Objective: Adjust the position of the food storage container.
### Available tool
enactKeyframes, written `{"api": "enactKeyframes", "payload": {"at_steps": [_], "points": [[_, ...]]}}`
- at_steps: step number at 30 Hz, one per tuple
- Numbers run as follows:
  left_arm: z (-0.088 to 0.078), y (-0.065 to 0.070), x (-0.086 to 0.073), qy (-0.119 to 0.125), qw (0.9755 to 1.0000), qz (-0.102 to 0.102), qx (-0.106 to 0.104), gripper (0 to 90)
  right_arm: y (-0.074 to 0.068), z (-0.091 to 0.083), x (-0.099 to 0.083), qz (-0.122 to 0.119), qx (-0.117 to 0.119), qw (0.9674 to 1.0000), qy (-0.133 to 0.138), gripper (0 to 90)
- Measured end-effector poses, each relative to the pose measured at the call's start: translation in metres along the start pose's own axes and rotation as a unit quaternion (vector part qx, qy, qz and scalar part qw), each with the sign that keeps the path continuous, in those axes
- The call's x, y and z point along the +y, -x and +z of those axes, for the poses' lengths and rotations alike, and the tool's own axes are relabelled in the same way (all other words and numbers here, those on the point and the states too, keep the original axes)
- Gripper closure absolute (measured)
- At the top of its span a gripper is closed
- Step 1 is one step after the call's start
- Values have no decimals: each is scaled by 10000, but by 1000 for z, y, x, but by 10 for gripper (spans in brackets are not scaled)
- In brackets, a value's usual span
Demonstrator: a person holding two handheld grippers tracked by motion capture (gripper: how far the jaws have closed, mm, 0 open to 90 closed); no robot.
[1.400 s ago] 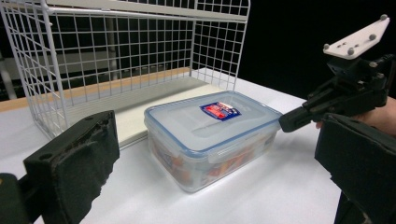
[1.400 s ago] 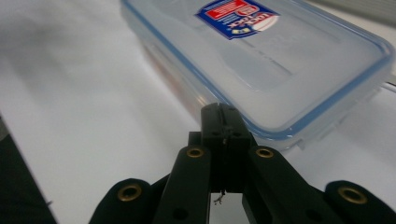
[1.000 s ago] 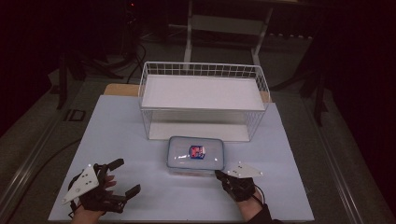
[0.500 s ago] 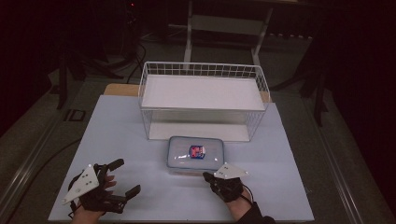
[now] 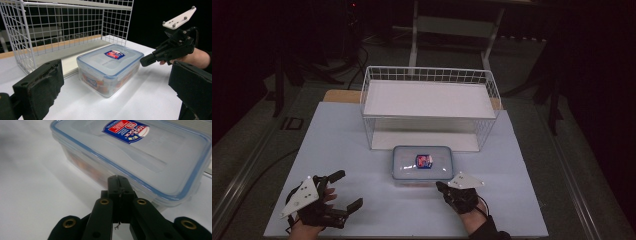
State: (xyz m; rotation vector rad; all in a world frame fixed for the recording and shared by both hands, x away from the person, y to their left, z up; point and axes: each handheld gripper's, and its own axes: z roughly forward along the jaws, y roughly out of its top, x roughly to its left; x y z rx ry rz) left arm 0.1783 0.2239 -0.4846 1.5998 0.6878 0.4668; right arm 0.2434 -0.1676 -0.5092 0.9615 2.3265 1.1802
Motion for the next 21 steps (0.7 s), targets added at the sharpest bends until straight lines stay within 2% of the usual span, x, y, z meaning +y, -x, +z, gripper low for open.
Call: {"api": "enactKeyframes", "payload": {"at_steps": [10,13,15,18,21], "points": [[0,0,0,10,10000,-22,11,0,2,0,0,11,-166,9998,-49,900],[1,0,0,-33,10000,-11,6,0,2,0,0,62,-115,9999,-40,900],[2,0,-1,-52,10000,-10,11,0,2,-3,0,124,20,9999,31,896],[2,0,-1,-55,10000,-64,9,0,0,-11,3,68,101,9997,215,813],[4,0,-1,-105,9999,-121,64,0,1,-20,8,144,290,9987,399,644]]}}
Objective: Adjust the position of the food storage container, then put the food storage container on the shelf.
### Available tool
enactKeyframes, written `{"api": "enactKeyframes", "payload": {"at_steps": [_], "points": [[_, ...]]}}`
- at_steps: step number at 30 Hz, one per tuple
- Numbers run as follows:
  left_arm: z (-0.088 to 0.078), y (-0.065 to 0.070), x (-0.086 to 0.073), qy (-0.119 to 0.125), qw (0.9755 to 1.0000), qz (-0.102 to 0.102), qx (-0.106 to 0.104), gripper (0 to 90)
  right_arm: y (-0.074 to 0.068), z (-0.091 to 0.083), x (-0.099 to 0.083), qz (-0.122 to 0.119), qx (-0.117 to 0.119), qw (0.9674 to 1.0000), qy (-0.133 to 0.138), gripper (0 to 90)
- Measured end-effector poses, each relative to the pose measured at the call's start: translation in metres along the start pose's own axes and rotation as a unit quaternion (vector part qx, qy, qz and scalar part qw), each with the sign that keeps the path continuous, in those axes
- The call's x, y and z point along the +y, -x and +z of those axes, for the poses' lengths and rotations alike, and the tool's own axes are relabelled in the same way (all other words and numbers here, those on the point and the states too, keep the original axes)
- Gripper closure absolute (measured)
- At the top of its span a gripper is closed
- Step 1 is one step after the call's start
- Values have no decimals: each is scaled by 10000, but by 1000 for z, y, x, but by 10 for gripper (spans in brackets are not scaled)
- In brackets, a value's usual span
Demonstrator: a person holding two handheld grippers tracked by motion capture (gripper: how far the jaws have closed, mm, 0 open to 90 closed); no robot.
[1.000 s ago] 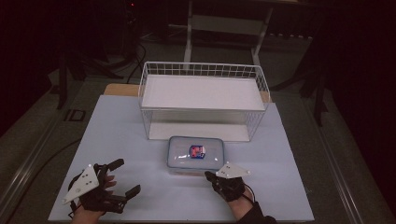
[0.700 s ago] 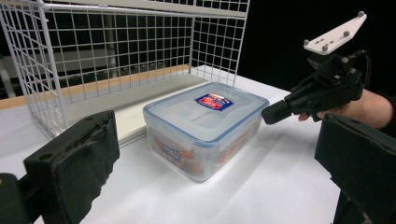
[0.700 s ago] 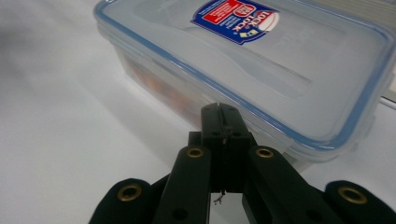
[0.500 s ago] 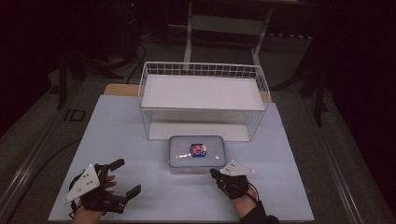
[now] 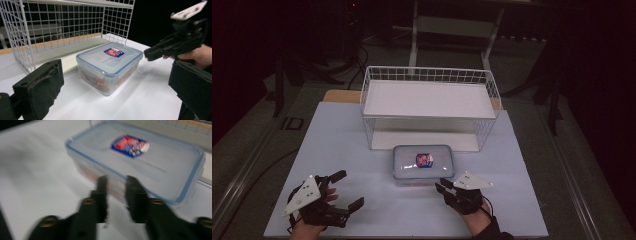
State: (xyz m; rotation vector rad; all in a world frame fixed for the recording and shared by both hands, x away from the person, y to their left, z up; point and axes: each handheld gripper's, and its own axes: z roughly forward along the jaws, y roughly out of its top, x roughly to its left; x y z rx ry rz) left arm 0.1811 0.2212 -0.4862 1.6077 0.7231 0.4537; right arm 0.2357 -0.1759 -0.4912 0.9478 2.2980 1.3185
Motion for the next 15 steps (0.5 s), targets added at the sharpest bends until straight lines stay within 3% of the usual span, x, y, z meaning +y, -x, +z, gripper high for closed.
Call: {"api": "enactKeyframes", "payload": {"at_steps": [1,2,3,7,10,13,15], "points": [[1,0,1,-47,10000,-14,49,0,0,-3,2,36,55,10000,45,540],[1,0,1,-47,10000,-14,49,0,0,-3,2,36,55,10000,45,540],[2,0,1,-68,9999,-33,69,0,1,-8,4,70,68,9998,183,424],[7,3,9,-220,9996,-122,112,0,8,-20,8,62,250,9980,580,128],[11,4,17,-377,9992,-127,36,0,9,-25,9,5,185,9978,641,135],[19,8,29,-569,9984,-15,16,0,10,-37,12,-125,281,9958,859,146],[24,10,39,-631,9980,29,39,0,12,-42,16,-257,236,9963,783,157]]}}
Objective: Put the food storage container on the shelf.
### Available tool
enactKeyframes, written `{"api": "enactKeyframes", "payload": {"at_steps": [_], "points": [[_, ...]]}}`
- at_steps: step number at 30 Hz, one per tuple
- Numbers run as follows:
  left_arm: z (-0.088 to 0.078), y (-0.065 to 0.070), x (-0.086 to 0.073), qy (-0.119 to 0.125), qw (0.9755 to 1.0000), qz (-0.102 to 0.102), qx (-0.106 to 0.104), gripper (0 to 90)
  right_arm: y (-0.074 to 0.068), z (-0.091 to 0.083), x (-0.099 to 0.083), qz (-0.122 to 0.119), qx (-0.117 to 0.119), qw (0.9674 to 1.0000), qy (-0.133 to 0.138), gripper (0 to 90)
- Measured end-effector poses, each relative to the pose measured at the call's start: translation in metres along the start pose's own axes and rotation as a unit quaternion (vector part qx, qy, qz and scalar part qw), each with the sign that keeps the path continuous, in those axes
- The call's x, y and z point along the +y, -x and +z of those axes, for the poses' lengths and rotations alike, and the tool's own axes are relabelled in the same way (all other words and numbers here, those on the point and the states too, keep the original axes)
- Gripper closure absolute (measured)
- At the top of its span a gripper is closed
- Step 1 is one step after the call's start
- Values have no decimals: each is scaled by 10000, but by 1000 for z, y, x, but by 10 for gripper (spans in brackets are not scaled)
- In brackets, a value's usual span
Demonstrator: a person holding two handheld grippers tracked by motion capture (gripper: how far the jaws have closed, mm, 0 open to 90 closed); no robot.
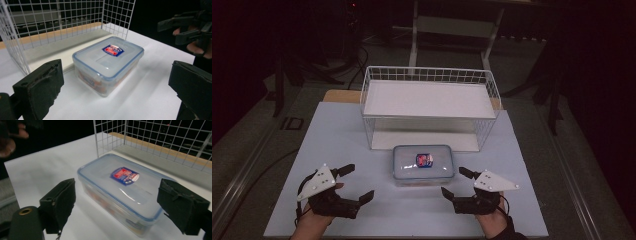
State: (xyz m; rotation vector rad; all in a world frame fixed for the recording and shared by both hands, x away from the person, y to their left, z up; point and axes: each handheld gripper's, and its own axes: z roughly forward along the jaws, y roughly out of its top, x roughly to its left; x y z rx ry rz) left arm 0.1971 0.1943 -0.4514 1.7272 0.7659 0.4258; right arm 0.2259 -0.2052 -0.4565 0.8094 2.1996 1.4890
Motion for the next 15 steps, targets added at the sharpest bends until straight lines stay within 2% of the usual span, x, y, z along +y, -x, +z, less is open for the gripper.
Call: {"api": "enactKeyframes", "payload": {"at_steps": [2,6,8,9,13,15], "points": [[3,1,7,-27,10000,-63,-71,0,3,-6,4,-44,19,9999,125,192],[9,-1,19,-43,9995,-280,-130,0,5,-12,9,-300,-201,9990,276,197],[12,-1,23,-75,9995,-272,-114,0,6,-13,10,-325,-189,9988,328,201],[14,-2,25,-101,9995,-283,-139,0,10,-13,12,-259,-69,9991,320,208],[19,-3,30,-174,9994,-265,-172,0,11,-14,14,-375,-201,9986,317,207],[24,-5,35,-259,9985,-414,-262,0,11,-14,16,-392,-260,9983,334,207]]}}
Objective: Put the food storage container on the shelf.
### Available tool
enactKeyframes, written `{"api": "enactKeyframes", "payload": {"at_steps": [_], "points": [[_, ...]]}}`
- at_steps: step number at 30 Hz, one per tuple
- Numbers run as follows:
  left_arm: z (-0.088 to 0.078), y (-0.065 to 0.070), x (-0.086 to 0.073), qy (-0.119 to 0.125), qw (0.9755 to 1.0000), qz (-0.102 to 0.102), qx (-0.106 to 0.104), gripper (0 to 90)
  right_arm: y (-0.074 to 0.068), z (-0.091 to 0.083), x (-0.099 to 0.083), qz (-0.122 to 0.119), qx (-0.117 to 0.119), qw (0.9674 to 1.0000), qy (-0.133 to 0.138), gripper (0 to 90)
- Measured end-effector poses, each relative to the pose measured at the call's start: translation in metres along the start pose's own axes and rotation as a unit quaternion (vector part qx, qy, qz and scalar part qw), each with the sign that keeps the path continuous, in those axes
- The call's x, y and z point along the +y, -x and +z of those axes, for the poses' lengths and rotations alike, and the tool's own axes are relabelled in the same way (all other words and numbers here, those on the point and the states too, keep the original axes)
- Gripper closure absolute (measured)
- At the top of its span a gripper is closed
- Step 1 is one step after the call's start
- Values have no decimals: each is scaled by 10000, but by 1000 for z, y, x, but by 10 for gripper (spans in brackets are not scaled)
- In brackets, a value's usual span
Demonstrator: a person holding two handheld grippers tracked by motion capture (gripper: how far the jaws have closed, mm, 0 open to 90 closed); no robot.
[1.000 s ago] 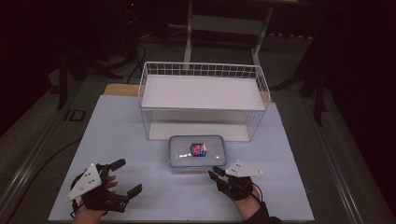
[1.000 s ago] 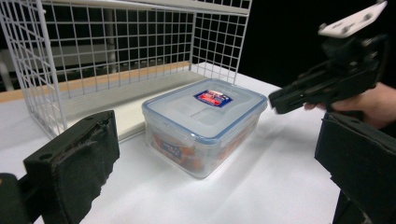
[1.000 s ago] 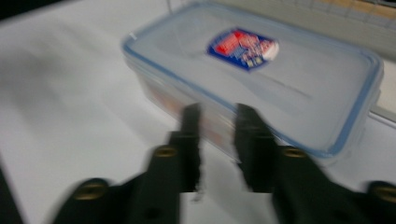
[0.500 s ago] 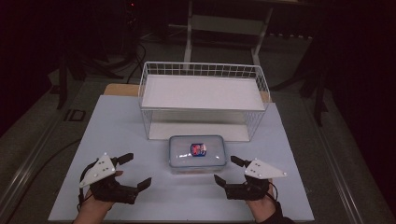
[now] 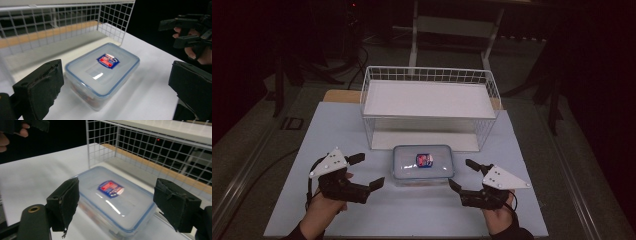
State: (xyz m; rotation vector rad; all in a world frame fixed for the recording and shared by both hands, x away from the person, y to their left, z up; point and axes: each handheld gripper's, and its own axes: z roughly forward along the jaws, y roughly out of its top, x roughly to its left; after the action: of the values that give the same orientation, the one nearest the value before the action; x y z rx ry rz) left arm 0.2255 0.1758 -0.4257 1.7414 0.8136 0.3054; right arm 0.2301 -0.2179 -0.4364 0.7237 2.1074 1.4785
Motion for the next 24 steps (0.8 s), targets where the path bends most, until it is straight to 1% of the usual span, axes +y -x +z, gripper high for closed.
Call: {"api": "enactKeyframes", "payload": {"at_steps": [2,4,6,7,8,9,10,11,13,14,15,16,17,19,20,21,22,23,24], "points": [[4,-2,3,-49,10000,-46,-50,0,2,0,1,97,38,9999,0,208],[9,-4,6,-66,9999,-99,-81,0,3,0,2,118,-20,9999,-28,214],[14,-7,8,-118,9998,-119,-123,0,3,1,2,100,-79,9999,-79,218],[16,-8,9,-142,9997,-148,-134,0,3,2,2,78,-143,9998,-151,218],[19,-10,10,-195,9994,-210,-212,0,4,3,2,80,-142,9997,-184,211],[22,-12,10,-239,9990,-282,-233,0,4,4,1,155,-89,9997,-193,204],[25,-15,10,-280,9988,-346,-213,0,6,4,1,245,-15,9996,-135,185],[29,-18,9,-329,9981,-465,-246,0,7,4,1,310,31,9995,-88,157],[34,-23,8,-405,9972,-585,-242,0,8,3,1,349,45,9994,-40,139],[38,-26,7,-473,9967,-615,-222,0,8,2,1,365,92,9993,-4,135],[41,-28,6,-524,9963,-647,-219,0,8,2,1,347,89,9994,18,134],[41,-28,6,-524,9963,-647,-219,0,8,2,1,347,89,9994,18,134],[51,-36,3,-687,9925,-955,-320,0,9,2,2,317,71,9995,12,131],[59,-42,0,-752,9896,-1170,-362,0,11,3,1,321,140,9994,-3,124],[63,-45,-2,-803,9873,-1303,-416,0,11,4,1,313,149,9994,-13,124],[67,-48,-3,-851,9846,-1452,-475,0,11,4,0,291,108,9995,-62,124],[70,-50,-5,-920,9829,-1528,-464,0,11,5,-1,311,118,9994,-87,124],[75,-53,-7,-990,9804,-1633,-475,0,11,5,-1,329,130,9993,-90,123],[78,-55,-9,-1039,9794,-1673,-444,0,11,5,-2,339,101,9993,-127,123]]}}
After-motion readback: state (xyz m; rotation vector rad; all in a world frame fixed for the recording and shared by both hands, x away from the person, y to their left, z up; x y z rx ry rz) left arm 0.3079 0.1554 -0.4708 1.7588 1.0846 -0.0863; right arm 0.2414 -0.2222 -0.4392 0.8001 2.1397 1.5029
